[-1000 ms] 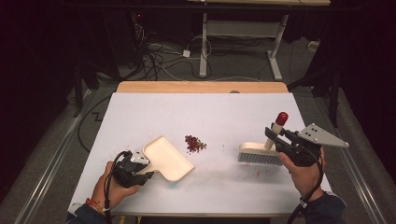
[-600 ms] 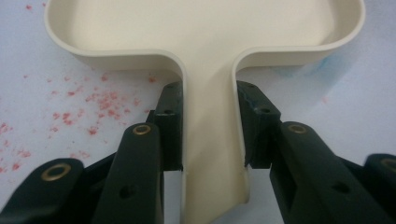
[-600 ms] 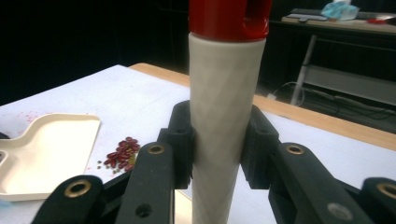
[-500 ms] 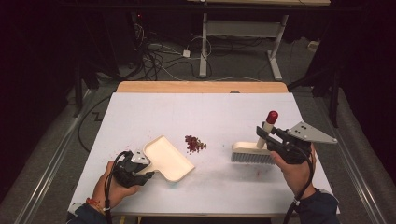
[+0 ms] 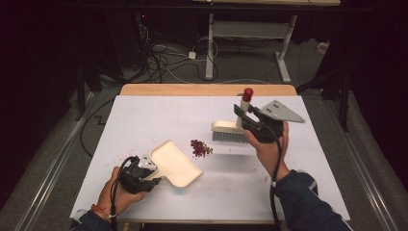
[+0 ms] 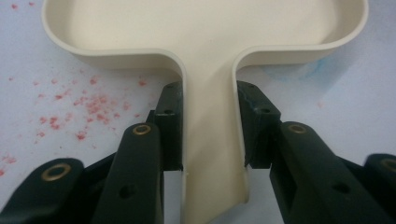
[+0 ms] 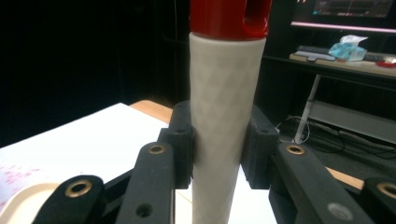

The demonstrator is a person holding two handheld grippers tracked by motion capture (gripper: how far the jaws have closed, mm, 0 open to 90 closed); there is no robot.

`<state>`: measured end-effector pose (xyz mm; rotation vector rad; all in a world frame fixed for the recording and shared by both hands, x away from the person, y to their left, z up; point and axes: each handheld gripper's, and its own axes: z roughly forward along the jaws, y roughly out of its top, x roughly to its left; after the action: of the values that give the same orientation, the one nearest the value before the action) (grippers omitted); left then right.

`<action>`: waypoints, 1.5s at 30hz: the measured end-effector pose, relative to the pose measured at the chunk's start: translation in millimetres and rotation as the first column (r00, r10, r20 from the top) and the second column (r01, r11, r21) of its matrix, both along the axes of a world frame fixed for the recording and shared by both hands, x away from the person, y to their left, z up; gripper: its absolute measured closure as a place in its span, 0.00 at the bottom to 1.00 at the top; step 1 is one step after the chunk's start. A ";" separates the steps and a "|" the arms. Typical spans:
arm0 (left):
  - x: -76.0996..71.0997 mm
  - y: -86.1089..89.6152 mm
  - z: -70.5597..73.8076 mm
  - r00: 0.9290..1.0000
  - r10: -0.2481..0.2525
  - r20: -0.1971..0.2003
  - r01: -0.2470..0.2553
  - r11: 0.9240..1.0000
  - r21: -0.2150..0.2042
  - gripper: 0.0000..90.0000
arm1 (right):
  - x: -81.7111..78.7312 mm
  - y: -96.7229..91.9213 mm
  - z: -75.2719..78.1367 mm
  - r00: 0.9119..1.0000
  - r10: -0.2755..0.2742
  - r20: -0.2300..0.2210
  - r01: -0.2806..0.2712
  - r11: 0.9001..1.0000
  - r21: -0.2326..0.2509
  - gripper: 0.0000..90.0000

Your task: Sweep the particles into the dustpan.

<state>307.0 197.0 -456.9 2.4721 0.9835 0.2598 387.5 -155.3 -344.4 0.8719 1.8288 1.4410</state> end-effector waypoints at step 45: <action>-1.6 -30.8 -2.9 0.996 0.078 -0.044 -0.078 0.997 0.015 0.71 | -19.3 90.0 -55.0 0.998 -0.017 -0.059 0.010 0.993 -0.121 0.77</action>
<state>305.4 166.3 -459.9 2.4639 1.1020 0.2380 368.1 -65.3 -399.4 0.8733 1.9292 1.2939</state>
